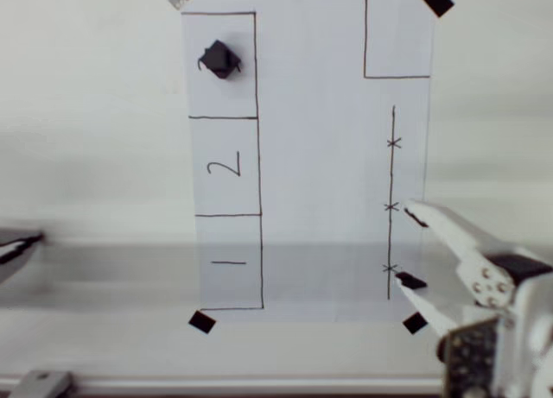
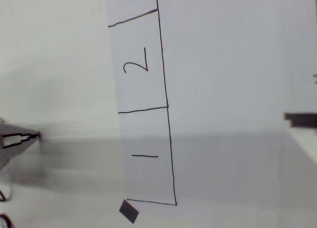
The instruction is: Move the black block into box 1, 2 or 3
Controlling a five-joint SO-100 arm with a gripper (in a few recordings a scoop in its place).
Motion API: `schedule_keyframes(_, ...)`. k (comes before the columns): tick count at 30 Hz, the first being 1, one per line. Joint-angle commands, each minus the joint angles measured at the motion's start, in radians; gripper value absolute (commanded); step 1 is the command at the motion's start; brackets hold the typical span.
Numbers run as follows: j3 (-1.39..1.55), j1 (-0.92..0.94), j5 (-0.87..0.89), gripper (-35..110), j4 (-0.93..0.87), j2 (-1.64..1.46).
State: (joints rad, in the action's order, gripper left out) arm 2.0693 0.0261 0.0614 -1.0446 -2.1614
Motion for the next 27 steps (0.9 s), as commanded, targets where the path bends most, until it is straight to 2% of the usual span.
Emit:
schedule_keyframes(1, 0.104, -0.008, 0.005, 26, -0.008, -0.164)
schedule_keyframes(27, 0.784, -0.04, -0.038, 25, -0.009, -0.965)
